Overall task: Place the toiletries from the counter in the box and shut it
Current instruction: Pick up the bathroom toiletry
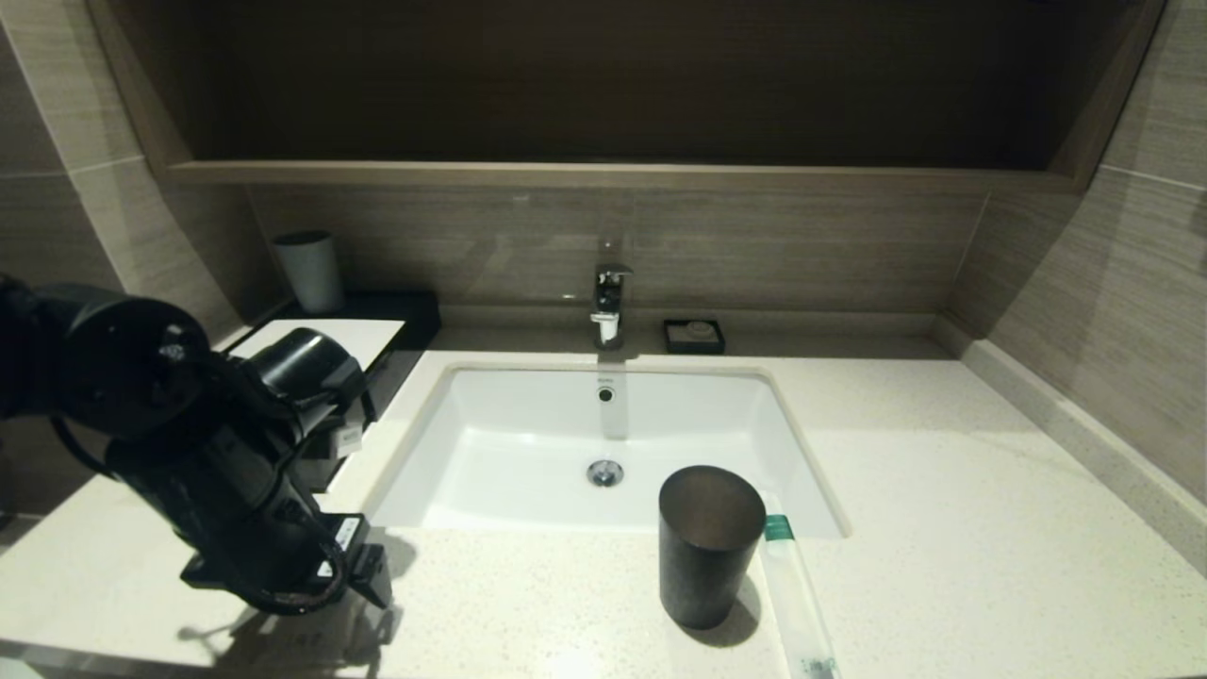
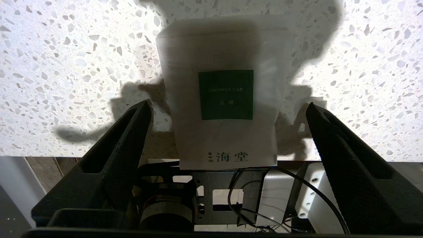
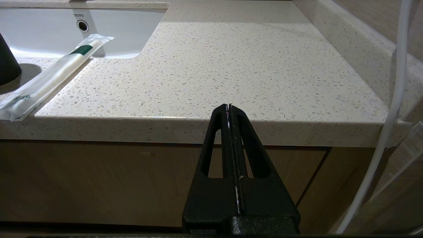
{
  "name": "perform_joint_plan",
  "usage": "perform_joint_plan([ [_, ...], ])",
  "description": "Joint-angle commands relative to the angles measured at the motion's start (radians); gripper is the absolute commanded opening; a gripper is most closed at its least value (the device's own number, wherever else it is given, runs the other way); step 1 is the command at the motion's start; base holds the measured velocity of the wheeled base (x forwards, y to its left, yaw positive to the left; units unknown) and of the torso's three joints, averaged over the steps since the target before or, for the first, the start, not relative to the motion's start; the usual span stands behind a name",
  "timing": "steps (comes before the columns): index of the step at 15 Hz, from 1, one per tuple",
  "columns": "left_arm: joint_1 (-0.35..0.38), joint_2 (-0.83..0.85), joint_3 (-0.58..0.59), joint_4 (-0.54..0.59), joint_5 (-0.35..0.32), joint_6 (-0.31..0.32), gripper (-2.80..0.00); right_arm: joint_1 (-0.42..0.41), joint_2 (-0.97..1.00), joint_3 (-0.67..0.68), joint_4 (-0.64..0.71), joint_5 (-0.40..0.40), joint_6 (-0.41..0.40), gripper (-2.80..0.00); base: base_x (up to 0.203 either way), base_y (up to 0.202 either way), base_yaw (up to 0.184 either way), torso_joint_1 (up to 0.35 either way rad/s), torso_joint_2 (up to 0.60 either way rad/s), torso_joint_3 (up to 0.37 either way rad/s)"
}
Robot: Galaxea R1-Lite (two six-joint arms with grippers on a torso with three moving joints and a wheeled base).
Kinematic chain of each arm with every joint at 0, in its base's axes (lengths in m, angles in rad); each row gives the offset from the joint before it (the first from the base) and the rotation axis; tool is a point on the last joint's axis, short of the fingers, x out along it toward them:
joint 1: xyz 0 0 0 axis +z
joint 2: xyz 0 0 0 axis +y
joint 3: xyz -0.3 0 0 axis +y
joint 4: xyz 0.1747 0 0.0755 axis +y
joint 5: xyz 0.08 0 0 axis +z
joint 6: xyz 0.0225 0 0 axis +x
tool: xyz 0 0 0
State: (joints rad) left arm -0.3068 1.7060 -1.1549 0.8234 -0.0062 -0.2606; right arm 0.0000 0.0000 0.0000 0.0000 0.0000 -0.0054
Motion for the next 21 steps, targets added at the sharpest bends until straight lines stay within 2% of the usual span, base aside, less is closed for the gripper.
perform_joint_plan([
  [1, 0.000, 0.004, 0.003, 0.002, -0.001, -0.003, 0.00, 0.000, 0.000, 0.000, 0.000, 0.000, -0.001, -2.80, 0.000, 0.000, 0.000, 0.000, 0.00, 0.000],
  [10, 0.002, 0.015, 0.003, -0.007, 0.000, -0.003, 0.00, 0.000, 0.000, 0.000, 0.000, 0.000, -0.001, -2.80, 0.000, 0.000, 0.000, 0.000, 0.00, 0.000],
  [11, 0.003, 0.015, 0.003, -0.007, 0.000, -0.003, -2.80, 0.000, 0.000, 0.000, 0.000, 0.000, -0.001, -2.80, 0.000, 0.000, 0.000, 0.000, 0.00, 0.000],
  [21, 0.006, 0.012, -0.007, -0.018, 0.002, -0.004, -2.80, 0.000, 0.000, 0.000, 0.000, 0.000, -0.001, -2.80, 0.000, 0.000, 0.000, 0.000, 0.00, 0.000],
])
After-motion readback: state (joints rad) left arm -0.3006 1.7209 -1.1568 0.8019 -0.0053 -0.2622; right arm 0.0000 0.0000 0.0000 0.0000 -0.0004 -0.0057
